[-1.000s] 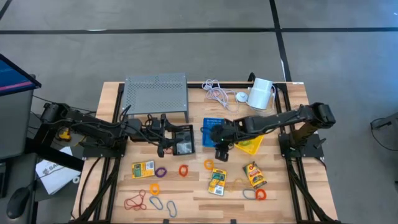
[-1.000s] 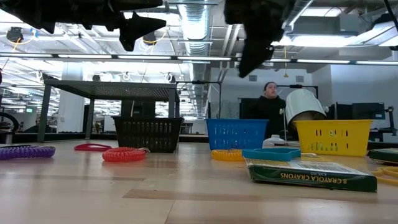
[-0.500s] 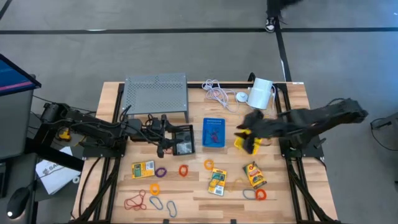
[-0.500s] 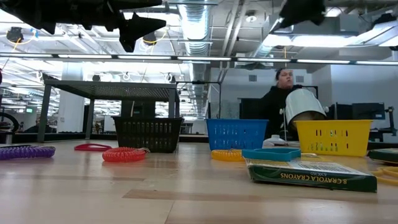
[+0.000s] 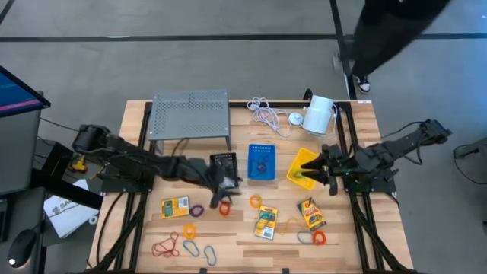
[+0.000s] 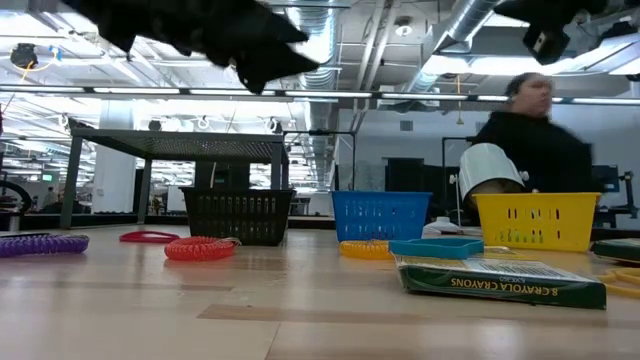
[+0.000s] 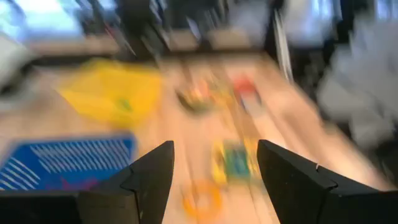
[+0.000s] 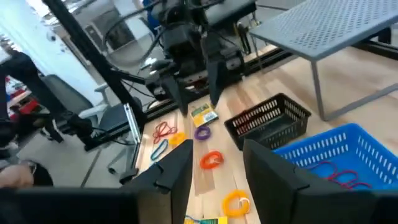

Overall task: Pick & Place Office Desk Supplies
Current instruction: Put the orange stretchable key holder into the yellow basket

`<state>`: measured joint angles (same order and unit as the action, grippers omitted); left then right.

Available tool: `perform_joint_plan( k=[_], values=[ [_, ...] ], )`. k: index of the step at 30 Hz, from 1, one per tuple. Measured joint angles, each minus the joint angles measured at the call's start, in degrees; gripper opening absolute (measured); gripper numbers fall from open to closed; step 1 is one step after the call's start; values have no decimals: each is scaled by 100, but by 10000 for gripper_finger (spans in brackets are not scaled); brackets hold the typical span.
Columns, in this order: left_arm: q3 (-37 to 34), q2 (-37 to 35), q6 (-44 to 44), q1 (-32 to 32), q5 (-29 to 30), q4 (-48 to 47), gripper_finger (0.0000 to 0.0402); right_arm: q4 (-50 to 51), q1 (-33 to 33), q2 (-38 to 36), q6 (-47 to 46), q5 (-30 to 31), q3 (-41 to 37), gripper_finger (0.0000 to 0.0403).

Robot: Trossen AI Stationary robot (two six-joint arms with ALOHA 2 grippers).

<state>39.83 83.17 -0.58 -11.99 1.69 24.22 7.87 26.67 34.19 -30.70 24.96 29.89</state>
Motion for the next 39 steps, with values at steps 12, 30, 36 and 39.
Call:
perform_joint_plan(
  k=[12,30,36,39],
  values=[
    [698,25,165,-904,-282,-2631,227,-17,294,-10,114,62,-209,127],
    [1030,1421,57,-1578,295,-3090,227,-18,292,-10,116,64,-209,127],
    [1275,1696,194,-1575,449,-3502,227,-8,292,-9,116,64,-209,127],
    [1275,1716,199,-1573,496,-3519,227,30,292,-8,116,64,-208,127]
  ],
)
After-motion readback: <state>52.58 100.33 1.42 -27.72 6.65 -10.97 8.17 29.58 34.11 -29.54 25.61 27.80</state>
